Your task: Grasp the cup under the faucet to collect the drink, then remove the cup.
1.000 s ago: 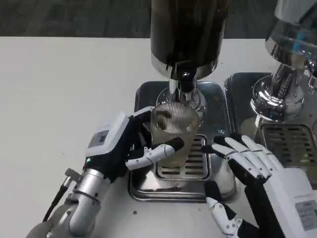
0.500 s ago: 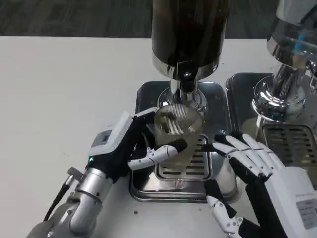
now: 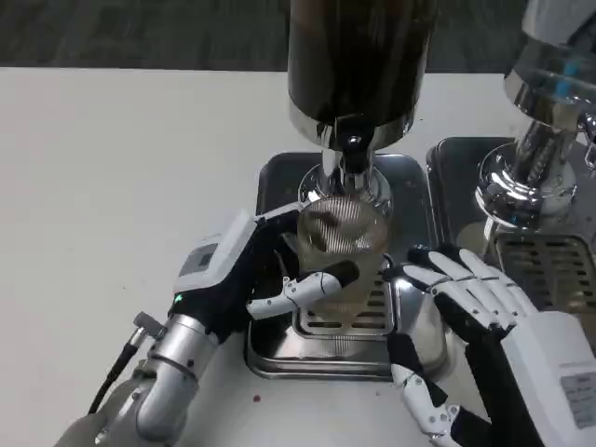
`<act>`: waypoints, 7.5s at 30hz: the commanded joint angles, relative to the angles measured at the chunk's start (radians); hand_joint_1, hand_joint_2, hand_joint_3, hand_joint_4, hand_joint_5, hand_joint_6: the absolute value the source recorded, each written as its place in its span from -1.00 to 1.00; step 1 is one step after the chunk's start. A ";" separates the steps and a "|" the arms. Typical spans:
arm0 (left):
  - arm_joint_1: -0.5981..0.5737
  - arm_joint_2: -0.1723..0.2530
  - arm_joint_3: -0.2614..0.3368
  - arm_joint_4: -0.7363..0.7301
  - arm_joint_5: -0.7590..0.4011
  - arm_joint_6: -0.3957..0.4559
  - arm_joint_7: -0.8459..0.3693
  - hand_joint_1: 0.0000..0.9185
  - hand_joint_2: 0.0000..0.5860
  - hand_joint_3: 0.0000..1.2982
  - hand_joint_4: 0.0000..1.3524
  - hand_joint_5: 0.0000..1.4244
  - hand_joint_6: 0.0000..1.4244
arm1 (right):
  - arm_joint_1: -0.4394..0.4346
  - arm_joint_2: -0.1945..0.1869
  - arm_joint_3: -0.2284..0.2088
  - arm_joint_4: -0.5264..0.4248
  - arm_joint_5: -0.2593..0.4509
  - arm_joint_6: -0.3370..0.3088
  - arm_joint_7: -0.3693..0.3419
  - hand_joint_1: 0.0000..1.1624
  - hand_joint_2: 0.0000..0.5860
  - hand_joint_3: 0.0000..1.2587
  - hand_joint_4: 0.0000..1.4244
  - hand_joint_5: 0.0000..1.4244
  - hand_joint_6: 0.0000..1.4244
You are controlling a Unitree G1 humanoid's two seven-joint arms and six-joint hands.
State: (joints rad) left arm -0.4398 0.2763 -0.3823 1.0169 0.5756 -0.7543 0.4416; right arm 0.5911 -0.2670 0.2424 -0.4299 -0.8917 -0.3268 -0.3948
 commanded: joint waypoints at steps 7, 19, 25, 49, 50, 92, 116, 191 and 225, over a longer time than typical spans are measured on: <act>-0.004 -0.013 -0.024 0.026 0.008 -0.007 -0.033 -0.84 -0.69 -0.43 -0.32 0.02 0.12 | -0.003 0.008 -0.003 0.017 0.014 0.001 0.007 -0.50 0.63 -0.46 -0.72 -0.81 -0.75; 0.025 0.016 0.011 -0.012 -0.038 -0.005 -0.095 -0.98 -0.77 -0.64 -0.49 -0.18 -0.11 | -0.020 0.015 0.005 0.039 0.028 -0.007 0.004 -0.50 0.63 -0.46 -0.71 -0.80 -0.75; 0.049 0.042 0.025 -0.061 -0.047 -0.005 -0.099 -1.00 -0.77 -0.66 -0.51 -0.23 -0.19 | -0.029 0.020 0.011 0.052 0.031 -0.008 0.000 -0.50 0.63 -0.46 -0.70 -0.79 -0.75; 0.191 0.150 0.184 -0.340 -0.131 -0.020 -0.170 -1.00 -0.80 -0.66 -0.52 -0.24 -0.19 | -0.097 0.026 0.018 0.125 0.059 -0.028 -0.017 -0.50 0.63 -0.45 -0.70 -0.78 -0.74; 0.198 0.155 0.191 -0.350 -0.136 -0.021 -0.177 -1.00 -0.81 -0.66 -0.52 -0.24 -0.19 | -0.097 0.026 0.017 0.126 0.061 -0.028 -0.018 -0.50 0.63 -0.45 -0.70 -0.78 -0.74; 0.143 0.336 0.563 -0.669 -1.249 0.320 -1.370 -1.00 -0.75 -0.46 -0.49 -0.51 -0.61 | -0.129 0.058 -0.011 0.189 0.081 -0.016 -0.031 -0.50 0.63 -0.44 -0.69 -0.76 -0.73; -0.045 0.219 0.560 -0.700 -1.252 0.828 -1.571 -1.00 -0.85 -0.78 -0.88 -0.80 -0.88 | -0.111 0.101 0.011 0.209 0.070 -0.012 -0.075 -0.50 0.63 -0.43 -0.67 -0.75 -0.72; -0.181 0.040 0.432 -0.250 -0.865 0.323 -1.577 -1.00 -0.82 -0.73 -0.81 -0.75 -0.88 | -0.130 0.138 0.063 0.269 0.111 -0.008 -0.115 -0.55 0.65 -0.37 -0.62 -0.71 -0.72; -0.201 0.120 0.287 -0.110 -0.672 -0.103 -1.451 -1.00 -0.87 -0.76 -0.86 -0.82 -0.96 | -0.138 0.128 0.008 0.272 0.269 -0.018 -0.029 -0.51 0.59 -0.52 -0.70 -0.74 -0.72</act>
State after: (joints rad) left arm -0.6632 0.3716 -0.0595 0.8720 -0.1813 -0.8580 -1.0075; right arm 0.4597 -0.1381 0.2616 -0.1658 -0.6617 -0.3374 -0.4436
